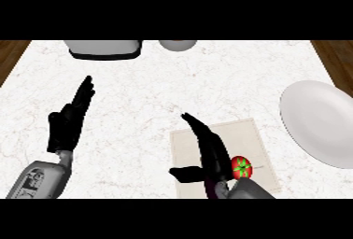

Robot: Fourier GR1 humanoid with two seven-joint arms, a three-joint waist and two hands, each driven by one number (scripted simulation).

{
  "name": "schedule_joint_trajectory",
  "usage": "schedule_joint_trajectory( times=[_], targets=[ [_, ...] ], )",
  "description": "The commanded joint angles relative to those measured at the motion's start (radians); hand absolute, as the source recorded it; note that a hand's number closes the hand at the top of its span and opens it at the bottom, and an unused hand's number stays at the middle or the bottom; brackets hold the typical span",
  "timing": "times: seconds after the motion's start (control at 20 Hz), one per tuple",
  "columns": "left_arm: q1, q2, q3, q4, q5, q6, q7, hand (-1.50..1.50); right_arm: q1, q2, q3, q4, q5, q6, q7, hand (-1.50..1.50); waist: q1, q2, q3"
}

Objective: Pick the eggplant from the placemat and place it in the plate

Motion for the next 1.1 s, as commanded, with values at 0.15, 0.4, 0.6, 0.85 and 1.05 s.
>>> schedule_joint_trajectory(
  times=[0.15,0.4,0.6,0.85,1.05],
  targets=[
    [-0.067,-0.002,0.016,0.027,0.007,-0.035,0.043,0.0,0.062,-0.003,0.197,-0.077,0.414,-0.085,0.267,-1.5,-0.021,-0.006,0.003],
    [-0.038,-0.021,0.017,0.051,-0.008,-0.045,0.002,0.0,0.001,-0.008,0.153,-0.263,0.622,0.098,0.518,-1.5,-0.016,-0.004,0.004],
    [-0.004,-0.017,0.016,-0.017,-0.005,-0.033,0.016,0.0,-0.073,-0.079,0.096,-0.402,0.494,0.446,0.698,-1.5,-0.012,-0.011,0.002],
    [-0.045,-0.027,0.022,0.036,-0.016,-0.034,0.011,0.0,-0.094,-0.036,0.078,-0.423,0.371,0.7,0.877,-1.5,-0.013,-0.001,0.003],
    [-0.049,0.005,0.048,0.043,-0.002,-0.075,-0.001,0.0,-0.134,-0.02,-0.002,-0.411,0.305,0.814,0.936,-1.5,-0.003,0.003,0.003]
  ],
)
